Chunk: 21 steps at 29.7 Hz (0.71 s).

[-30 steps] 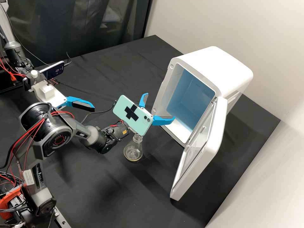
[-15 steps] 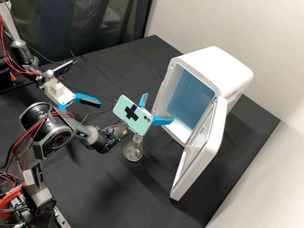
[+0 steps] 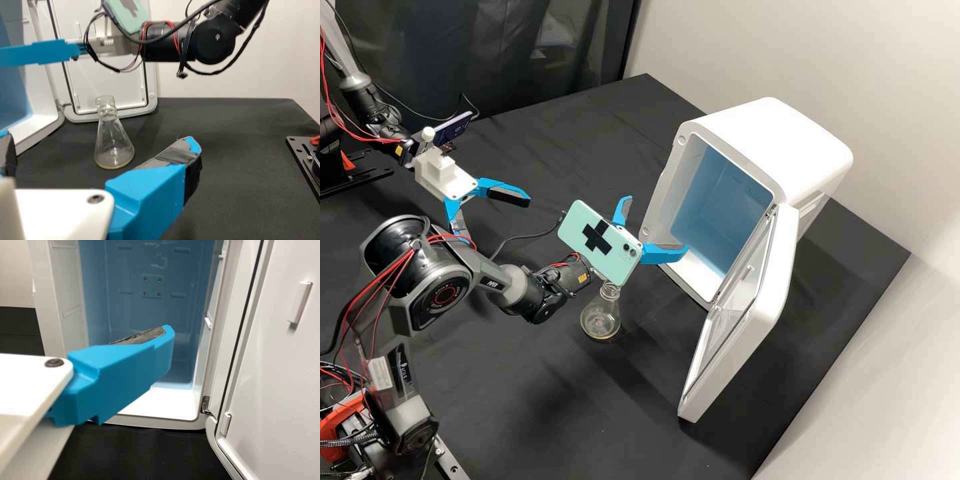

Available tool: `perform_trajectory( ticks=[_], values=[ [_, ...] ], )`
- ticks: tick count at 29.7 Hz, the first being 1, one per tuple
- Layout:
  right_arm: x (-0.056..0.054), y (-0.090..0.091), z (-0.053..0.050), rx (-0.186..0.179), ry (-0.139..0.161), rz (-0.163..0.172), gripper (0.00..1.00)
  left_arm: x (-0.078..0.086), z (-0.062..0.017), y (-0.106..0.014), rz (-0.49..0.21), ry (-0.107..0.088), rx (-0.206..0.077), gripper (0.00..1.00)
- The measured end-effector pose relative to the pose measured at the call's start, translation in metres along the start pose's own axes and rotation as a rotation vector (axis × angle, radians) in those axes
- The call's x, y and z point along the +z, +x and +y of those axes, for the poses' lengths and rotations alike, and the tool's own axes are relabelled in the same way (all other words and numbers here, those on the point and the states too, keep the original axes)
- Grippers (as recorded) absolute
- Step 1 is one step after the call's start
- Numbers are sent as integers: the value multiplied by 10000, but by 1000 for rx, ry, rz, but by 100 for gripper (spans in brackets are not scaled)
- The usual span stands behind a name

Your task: Place the flask in the incubator

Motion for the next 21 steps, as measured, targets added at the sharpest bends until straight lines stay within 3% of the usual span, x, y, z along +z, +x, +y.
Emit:
perform_trajectory(
  ticks=[5,10,13,18,21],
  values=[
    [0,0,0,0,0,0,100,-7,-42,7,5,-9,-15,100],
    [0,0,0,0,0,0,100,-60,-166,66,38,-24,-61,100],
    [0,0,0,0,0,0,100,-117,-201,121,58,-35,-74,100],
    [0,0,0,0,0,0,100,-256,-213,181,123,-53,-74,100],
    [0,0,0,0,0,0,100,-303,-204,183,142,-55,-69,100]
  ],
)
